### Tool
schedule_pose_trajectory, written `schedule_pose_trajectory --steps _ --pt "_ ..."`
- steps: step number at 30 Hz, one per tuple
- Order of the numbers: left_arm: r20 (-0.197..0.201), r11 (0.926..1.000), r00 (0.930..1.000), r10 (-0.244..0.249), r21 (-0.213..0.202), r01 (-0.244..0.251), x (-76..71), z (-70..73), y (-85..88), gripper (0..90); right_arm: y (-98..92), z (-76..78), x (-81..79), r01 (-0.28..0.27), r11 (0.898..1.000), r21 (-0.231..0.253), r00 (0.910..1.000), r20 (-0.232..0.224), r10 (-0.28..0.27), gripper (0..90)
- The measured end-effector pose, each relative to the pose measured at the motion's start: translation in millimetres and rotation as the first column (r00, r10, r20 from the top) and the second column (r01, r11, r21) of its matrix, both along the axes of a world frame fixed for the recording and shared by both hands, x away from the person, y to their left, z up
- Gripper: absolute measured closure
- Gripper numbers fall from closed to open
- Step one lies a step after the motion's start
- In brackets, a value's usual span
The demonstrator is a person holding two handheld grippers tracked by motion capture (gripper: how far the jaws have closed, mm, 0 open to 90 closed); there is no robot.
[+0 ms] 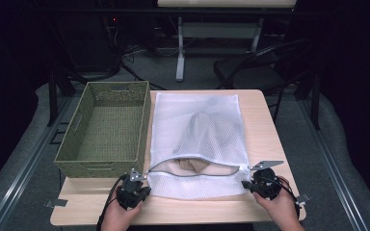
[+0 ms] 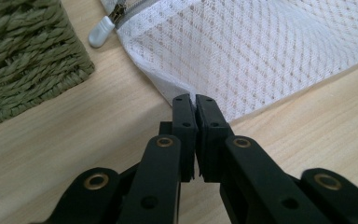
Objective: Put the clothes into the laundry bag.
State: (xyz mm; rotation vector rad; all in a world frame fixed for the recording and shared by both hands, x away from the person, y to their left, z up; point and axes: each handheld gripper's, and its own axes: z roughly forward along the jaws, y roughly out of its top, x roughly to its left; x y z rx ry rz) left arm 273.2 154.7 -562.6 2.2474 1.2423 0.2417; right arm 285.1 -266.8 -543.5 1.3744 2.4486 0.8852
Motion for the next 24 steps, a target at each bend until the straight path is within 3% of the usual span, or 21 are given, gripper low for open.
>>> schedule_pose_trajectory --steps 3,9,12,16,24 --pt "0.012 0.9998 0.9998 0.019 -0.007 -0.019 0.2 -0.6 -1.3 69.6 1.5 0.3 -0.3 -0.008 1.000 -0.007 1.0000 0.000 0.008 87.0" --pt "0.038 0.9982 0.9977 0.056 0.019 -0.057 3.4 -1.6 -4.8 49.0 2.9 -1.4 -0.6 -0.010 1.000 -0.008 0.9999 0.001 0.010 86.0" --pt "0.029 0.9978 0.9973 0.067 0.000 -0.067 6.4 -3.4 -7.5 43.3 2.2 -2.1 0.0 -0.012 1.000 -0.005 0.9999 0.002 0.012 85.6" --pt "0.030 0.9978 0.9973 0.066 0.005 -0.067 9.2 -5.7 -14.1 37.8 3.2 -3.9 0.5 -0.018 1.000 -0.008 0.9998 -0.003 0.018 85.2" --pt "0.068 0.9970 0.9961 0.056 0.050 -0.060 13.5 -10.0 -23.3 25.6 3.7 -5.0 0.6 -0.018 1.000 -0.009 0.9998 0.004 0.018 84.7"
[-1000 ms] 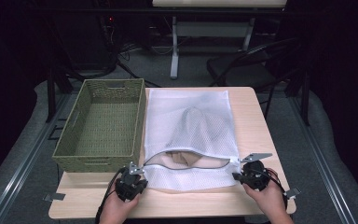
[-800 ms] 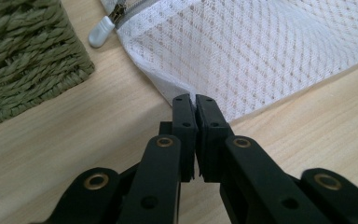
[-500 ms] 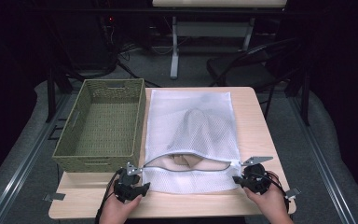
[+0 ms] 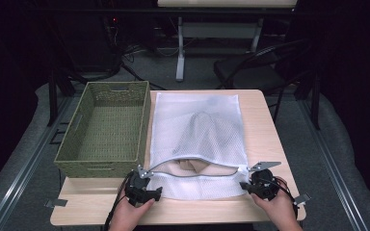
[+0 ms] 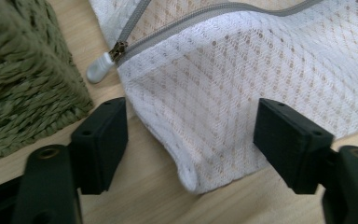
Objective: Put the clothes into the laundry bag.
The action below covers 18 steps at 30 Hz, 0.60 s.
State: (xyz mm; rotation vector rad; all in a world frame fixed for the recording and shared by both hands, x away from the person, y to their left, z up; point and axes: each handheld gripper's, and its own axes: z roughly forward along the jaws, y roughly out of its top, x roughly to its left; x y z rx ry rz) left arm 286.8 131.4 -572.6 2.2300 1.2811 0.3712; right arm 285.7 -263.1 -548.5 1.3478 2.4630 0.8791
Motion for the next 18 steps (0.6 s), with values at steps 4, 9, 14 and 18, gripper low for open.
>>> schedule_pose_trajectory --steps 4,9,14,18 --pt "0.003 1.0000 1.0000 0.001 -0.007 -0.001 -1.4 -0.1 -1.8 26.3 0.2 -0.3 0.0 -0.003 1.000 -0.002 1.0000 0.002 0.003 84.4" --pt "0.020 0.9996 0.9994 -0.028 -0.007 0.028 -6.1 1.6 -5.3 41.6 1.5 -0.9 -0.1 -0.005 1.000 -0.006 1.0000 -0.004 0.005 84.2" --pt "0.031 0.9991 0.9987 -0.040 -0.015 0.041 -5.4 2.1 -5.4 57.3 3.0 -1.5 -0.5 -0.004 1.000 -0.007 1.0000 -0.002 0.004 84.2" --pt "0.022 0.9984 0.9983 -0.053 -0.017 0.053 -3.6 3.2 -6.1 68.9 4.3 -1.7 -0.9 -0.017 1.000 -0.013 0.9998 -0.008 0.017 84.3"
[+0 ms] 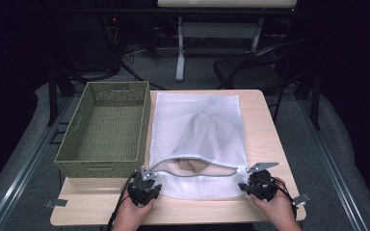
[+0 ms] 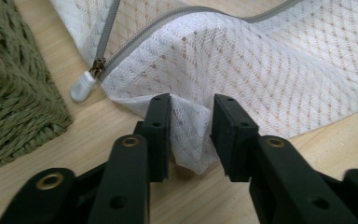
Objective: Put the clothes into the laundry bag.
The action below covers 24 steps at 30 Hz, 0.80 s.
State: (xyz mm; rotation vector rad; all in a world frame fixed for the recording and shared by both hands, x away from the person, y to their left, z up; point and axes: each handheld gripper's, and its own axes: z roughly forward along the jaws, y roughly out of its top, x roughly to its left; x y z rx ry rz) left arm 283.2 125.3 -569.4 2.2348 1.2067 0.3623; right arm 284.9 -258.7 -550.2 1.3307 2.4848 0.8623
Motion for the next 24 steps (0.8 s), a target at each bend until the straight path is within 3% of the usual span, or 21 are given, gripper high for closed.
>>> schedule_pose_trajectory --steps 7,13,17,24 --pt "-0.033 0.9999 0.9994 -0.012 -0.012 0.012 3.9 1.8 -1.4 85.2 1.0 -0.3 0.7 -0.017 1.000 -0.004 0.9998 -0.010 0.017 85.3" --pt "-0.074 0.9997 0.9971 -0.018 -0.019 0.017 9.2 4.1 -2.1 87.4 2.6 -0.1 0.7 -0.025 0.999 -0.024 0.9996 -0.010 0.024 86.8" --pt "-0.096 0.9988 0.9944 -0.046 0.015 0.047 12.2 8.0 -2.6 87.5 5.0 1.8 1.0 -0.042 0.997 -0.069 0.9991 -0.006 0.041 87.4" --pt "-0.126 0.9920 0.9874 -0.096 0.070 0.105 15.8 21.6 -3.4 87.6 8.8 9.9 3.3 -0.086 0.991 -0.105 0.9963 -0.019 0.084 88.1"
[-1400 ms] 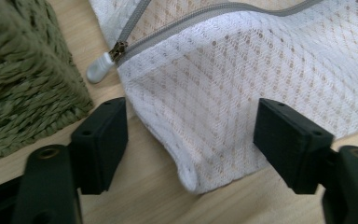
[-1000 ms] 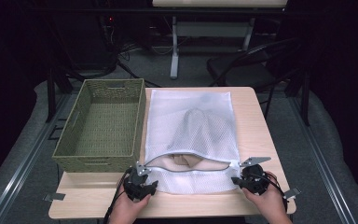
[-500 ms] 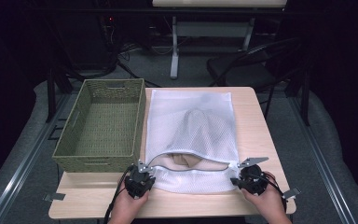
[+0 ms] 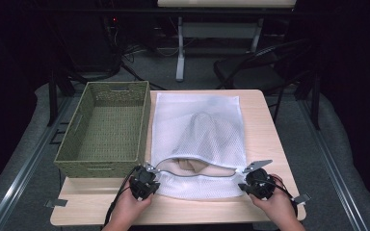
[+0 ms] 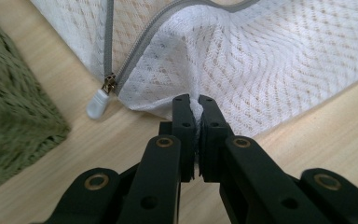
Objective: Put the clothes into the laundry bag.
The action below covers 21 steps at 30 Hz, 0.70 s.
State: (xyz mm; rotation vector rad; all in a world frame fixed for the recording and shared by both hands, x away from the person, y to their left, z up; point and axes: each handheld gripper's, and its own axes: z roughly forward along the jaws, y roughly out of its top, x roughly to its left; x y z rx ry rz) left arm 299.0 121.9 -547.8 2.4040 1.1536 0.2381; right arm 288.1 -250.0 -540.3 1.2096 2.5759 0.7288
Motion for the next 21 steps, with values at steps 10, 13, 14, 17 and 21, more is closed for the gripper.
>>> schedule_pose_trajectory --steps 10,13,14,17,21 --pt "-0.017 0.9963 0.9977 -0.066 0.054 0.067 7.9 33.1 -1.1 87.6 5.7 22.8 4.9 -0.081 0.995 -0.058 0.9966 -0.020 0.080 88.2" --pt "-0.036 0.9959 0.9965 -0.076 0.048 0.077 12.0 41.9 -0.1 87.6 8.6 32.3 8.3 -0.101 0.990 -0.103 0.9949 -0.014 0.100 88.3" --pt "-0.042 0.9950 0.9957 -0.083 0.053 0.085 13.4 44.8 0.5 87.6 9.2 35.4 9.7 -0.114 0.987 -0.116 0.9934 -0.020 0.113 88.3" --pt "-0.054 0.9951 0.9949 -0.085 0.047 0.087 15.6 51.9 0.3 87.6 9.7 41.7 12.7 -0.125 0.984 -0.126 0.9921 -0.023 0.123 88.3" --pt "-0.057 0.9927 0.9933 -0.100 0.061 0.104 18.8 61.2 -0.1 87.6 6.9 48.9 16.3 -0.132 0.985 -0.111 0.9910 -0.038 0.128 88.3"
